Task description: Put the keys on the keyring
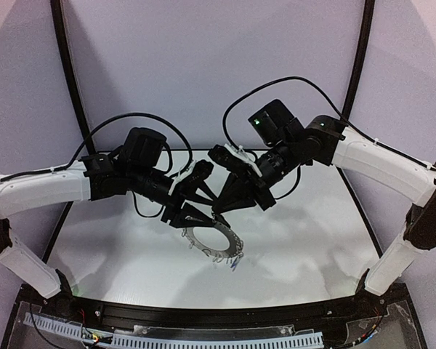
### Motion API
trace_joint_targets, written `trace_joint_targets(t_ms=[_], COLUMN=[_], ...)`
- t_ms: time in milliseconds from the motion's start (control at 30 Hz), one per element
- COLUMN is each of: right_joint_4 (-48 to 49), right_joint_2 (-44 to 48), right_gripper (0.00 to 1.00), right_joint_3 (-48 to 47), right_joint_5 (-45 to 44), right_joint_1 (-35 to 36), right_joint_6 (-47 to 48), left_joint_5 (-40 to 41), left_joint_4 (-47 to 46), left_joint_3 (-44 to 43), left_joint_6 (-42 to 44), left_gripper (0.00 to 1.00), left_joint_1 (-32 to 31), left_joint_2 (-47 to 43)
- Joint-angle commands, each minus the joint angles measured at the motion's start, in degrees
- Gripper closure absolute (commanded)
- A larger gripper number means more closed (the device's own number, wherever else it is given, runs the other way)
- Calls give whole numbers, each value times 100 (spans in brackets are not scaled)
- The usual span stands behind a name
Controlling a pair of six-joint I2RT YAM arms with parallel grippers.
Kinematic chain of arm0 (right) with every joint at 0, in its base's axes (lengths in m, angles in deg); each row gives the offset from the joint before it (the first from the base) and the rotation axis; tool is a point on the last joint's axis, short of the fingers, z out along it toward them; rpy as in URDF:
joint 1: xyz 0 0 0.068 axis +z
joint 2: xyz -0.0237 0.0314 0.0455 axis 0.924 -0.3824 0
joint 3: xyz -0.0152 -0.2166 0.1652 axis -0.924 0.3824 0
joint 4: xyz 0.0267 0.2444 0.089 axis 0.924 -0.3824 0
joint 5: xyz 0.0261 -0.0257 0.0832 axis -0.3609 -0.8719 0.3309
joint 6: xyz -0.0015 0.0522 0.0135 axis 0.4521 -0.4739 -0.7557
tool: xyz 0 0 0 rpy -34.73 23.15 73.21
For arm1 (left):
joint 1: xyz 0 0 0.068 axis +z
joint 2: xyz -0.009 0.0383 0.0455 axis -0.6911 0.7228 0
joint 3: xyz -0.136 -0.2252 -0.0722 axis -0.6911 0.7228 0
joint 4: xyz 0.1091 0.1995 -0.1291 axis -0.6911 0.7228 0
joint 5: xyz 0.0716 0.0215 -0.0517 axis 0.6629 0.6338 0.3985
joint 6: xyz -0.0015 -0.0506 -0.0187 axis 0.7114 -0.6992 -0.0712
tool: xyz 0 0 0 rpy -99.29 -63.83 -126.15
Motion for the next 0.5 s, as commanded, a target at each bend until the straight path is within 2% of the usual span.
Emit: trace_joint_targets(t_ms=[0,133,200,300,400,433,467], right_joint_4=[486,648,676,747,963,1025,1099], right_joint_2=[132,212,226,248,361,442,496], right_gripper=[100,100,100,100,100,100,100], right_joint_3=[5,102,130,177,369,475,562], right_joint_5=[-72,-109,-121,-250,-411,-427,-448], right_joint_1=[64,71,73,76,91,91,91], right_joint_6=[-234,-330,-339,-422,-479,-472,-477], left_joint_5=[-59,-117,-131,-107,-15,48,84], left_joint_4=[-38,-56,-70,-77,-93,-108,-115], left_joint_3=[39,35,46,50,111,149,173], left_joint_6=[-73,-116,-148,-188,-253,-277,-298], left_gripper=[44,54,64,70,92,97,98], left_joint_1=[-26,-26,-26,-26,-26,-26,-26], left_joint_2=[39,43,35,28,-47,-69,-105])
